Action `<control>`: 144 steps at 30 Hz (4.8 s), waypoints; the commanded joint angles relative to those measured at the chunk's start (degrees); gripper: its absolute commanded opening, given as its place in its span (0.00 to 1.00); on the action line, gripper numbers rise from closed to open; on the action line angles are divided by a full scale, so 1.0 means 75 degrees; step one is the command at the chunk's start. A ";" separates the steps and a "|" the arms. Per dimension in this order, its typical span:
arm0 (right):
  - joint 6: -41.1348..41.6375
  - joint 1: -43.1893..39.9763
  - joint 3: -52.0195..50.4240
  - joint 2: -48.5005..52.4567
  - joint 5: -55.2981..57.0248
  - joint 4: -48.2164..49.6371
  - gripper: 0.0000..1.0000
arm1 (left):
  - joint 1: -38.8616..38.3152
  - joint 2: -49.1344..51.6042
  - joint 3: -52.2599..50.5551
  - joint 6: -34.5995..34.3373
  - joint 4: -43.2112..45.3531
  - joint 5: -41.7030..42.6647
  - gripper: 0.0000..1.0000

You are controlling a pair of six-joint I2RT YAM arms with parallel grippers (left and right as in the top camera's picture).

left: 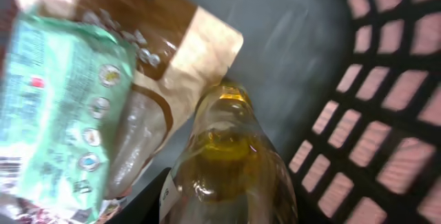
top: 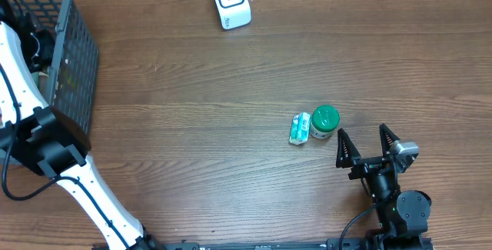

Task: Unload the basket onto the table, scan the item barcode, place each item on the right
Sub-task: 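Grasp the yellow oil bottle in the basket with the left gripper, then carry the oil bottle toward the tissue pack, then lower the oil bottle left of the tissue pack and release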

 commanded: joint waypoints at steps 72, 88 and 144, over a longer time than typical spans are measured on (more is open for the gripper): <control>0.0003 -0.0035 -0.0079 -0.0061 0.0044 0.0029 1.00 | -0.6289 -0.4036 -0.2591 -0.2387 -0.0603 0.0568 0.24; 0.0003 -0.0035 -0.0079 -0.0061 0.0044 0.0029 1.00 | -0.7764 -0.4036 -0.6038 -0.3835 0.1789 0.0420 0.25; 0.0003 -0.0035 -0.0079 -0.0061 0.0044 0.0029 1.00 | -0.9503 -0.4036 -0.8029 -0.4304 0.4060 -0.0527 0.50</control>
